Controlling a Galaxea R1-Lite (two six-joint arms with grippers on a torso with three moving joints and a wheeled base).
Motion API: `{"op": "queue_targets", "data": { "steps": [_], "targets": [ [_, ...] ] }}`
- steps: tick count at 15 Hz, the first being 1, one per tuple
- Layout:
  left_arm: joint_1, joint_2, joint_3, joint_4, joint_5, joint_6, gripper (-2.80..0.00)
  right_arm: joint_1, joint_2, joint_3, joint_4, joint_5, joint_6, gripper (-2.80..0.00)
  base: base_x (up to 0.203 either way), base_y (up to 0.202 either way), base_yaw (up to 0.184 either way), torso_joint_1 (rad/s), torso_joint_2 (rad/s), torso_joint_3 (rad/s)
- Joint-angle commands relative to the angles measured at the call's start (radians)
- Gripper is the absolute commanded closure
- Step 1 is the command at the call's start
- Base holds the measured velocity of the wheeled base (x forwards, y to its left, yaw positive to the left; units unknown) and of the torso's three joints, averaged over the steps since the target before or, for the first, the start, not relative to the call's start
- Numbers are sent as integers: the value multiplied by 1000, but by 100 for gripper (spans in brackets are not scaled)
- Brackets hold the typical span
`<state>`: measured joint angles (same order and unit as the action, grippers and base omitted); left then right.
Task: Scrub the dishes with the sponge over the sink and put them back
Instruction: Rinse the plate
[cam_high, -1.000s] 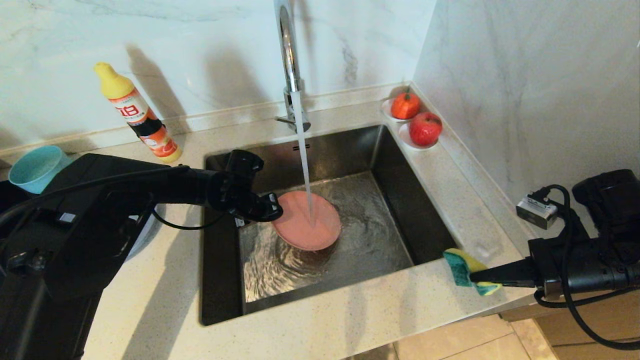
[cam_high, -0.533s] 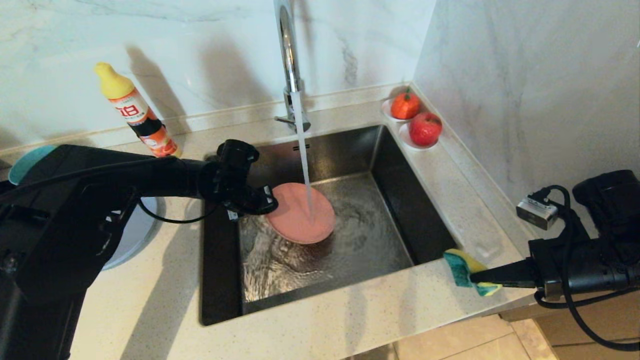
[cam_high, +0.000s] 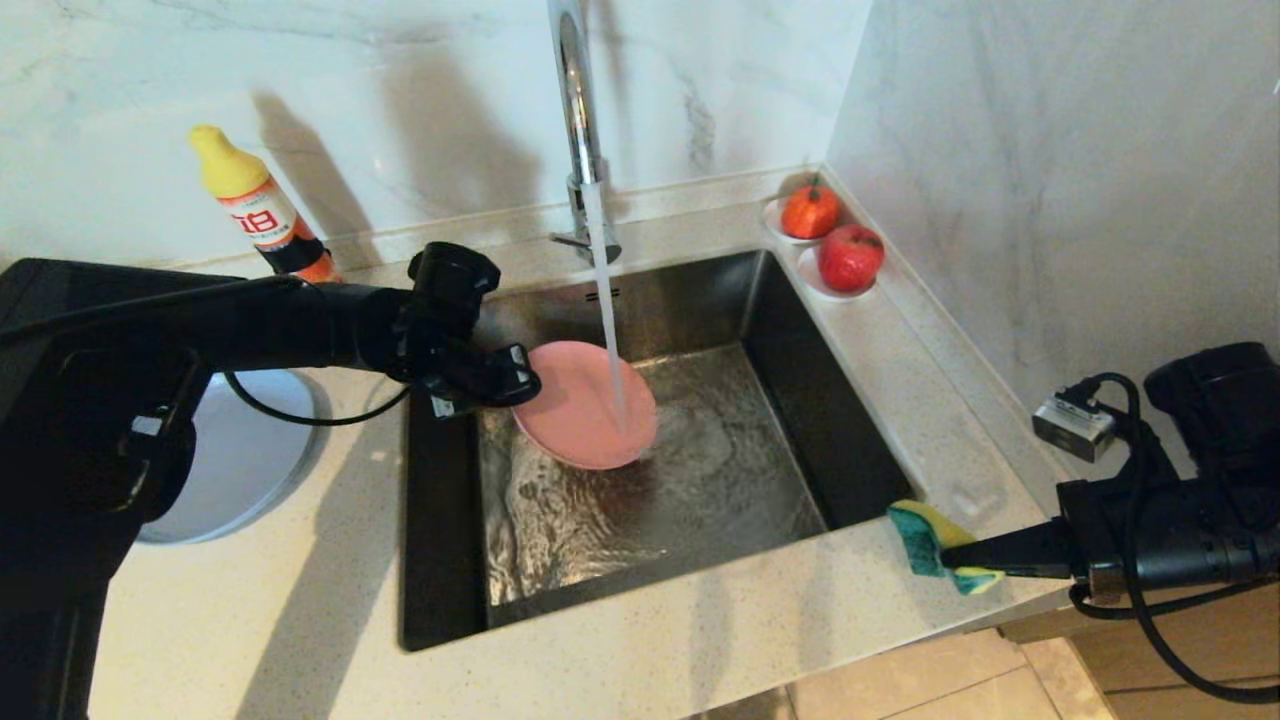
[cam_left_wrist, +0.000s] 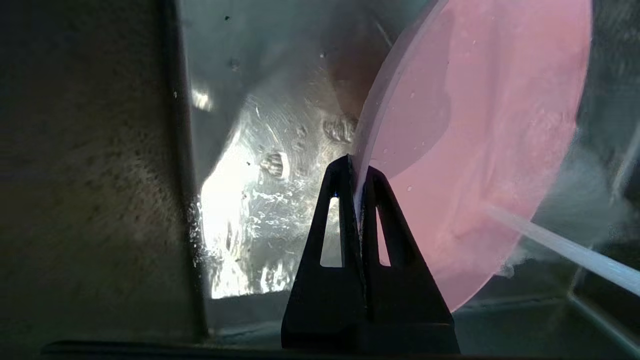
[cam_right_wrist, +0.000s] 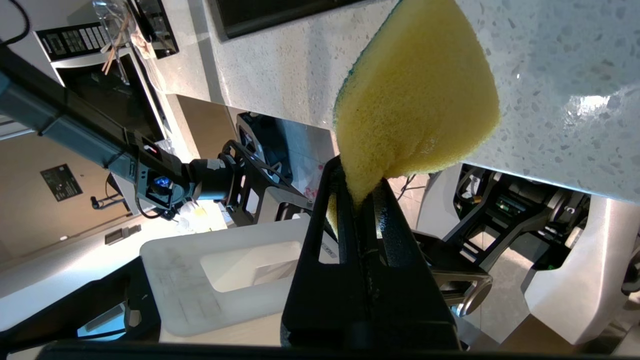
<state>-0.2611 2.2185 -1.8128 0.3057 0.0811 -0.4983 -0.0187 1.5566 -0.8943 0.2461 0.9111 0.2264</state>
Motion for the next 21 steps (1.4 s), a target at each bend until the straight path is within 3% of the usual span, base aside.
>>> {"op": "queue_targets", "data": {
  "steps": [1,8,12,21],
  "targets": [
    [-1,-45,-1,4,26,1,0,0,5,8,1,5,1,0,0,0,0,0,0,0],
    [-1,-112,0,10,47,11,0,-3,-4,28,1,2,1,0,0,0,0,0,0,0],
    [-14,-161,5,27,139,52,0,-9,-19,28,3,0,5,0,0,0,0,0,0,0],
    [-16,-330,160,13,157,83,0,-17,-82,35,22,-6,13,0,0,0,0,0,0,0]
  ]
}}
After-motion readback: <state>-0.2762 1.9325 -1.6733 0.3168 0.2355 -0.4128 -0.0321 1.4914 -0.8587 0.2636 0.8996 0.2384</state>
